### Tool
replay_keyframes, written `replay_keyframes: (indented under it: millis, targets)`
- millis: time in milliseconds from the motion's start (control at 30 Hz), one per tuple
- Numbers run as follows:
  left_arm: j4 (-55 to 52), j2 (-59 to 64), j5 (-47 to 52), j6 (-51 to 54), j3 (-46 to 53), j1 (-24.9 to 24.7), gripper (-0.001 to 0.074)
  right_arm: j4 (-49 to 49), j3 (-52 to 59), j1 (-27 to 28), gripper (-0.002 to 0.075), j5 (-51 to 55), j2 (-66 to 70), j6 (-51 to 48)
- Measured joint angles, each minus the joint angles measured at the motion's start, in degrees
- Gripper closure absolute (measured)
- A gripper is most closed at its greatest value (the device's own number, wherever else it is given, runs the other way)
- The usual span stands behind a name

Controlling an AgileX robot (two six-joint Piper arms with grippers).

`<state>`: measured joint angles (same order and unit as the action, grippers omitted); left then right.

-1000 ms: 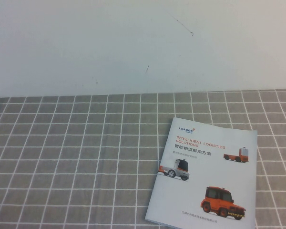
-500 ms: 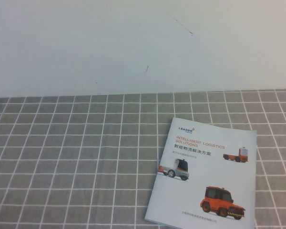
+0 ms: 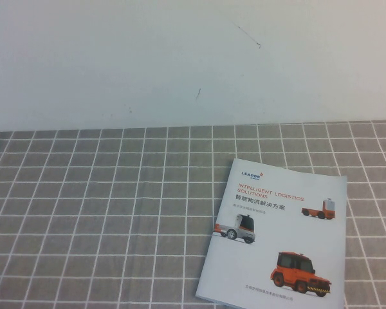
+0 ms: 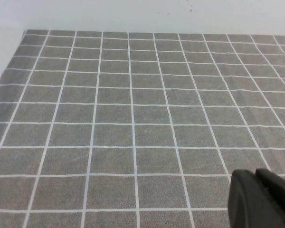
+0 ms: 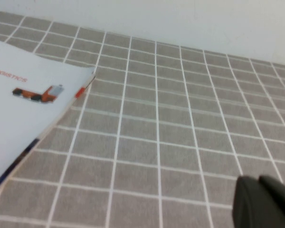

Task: Close book
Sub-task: 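Close the open booklet and leave it lying on the table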

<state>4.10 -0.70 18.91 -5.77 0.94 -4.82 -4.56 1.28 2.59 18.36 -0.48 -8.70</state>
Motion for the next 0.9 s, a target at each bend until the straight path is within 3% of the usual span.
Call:
replay_keyframes:
  millis: [900]
  targets:
    - [0.0, 0.0, 0.0, 0.0, 0.0, 0.0, 0.0738, 1.7, -0.1, 0.4, 0.0729, 1.6, -0.1, 1.6]
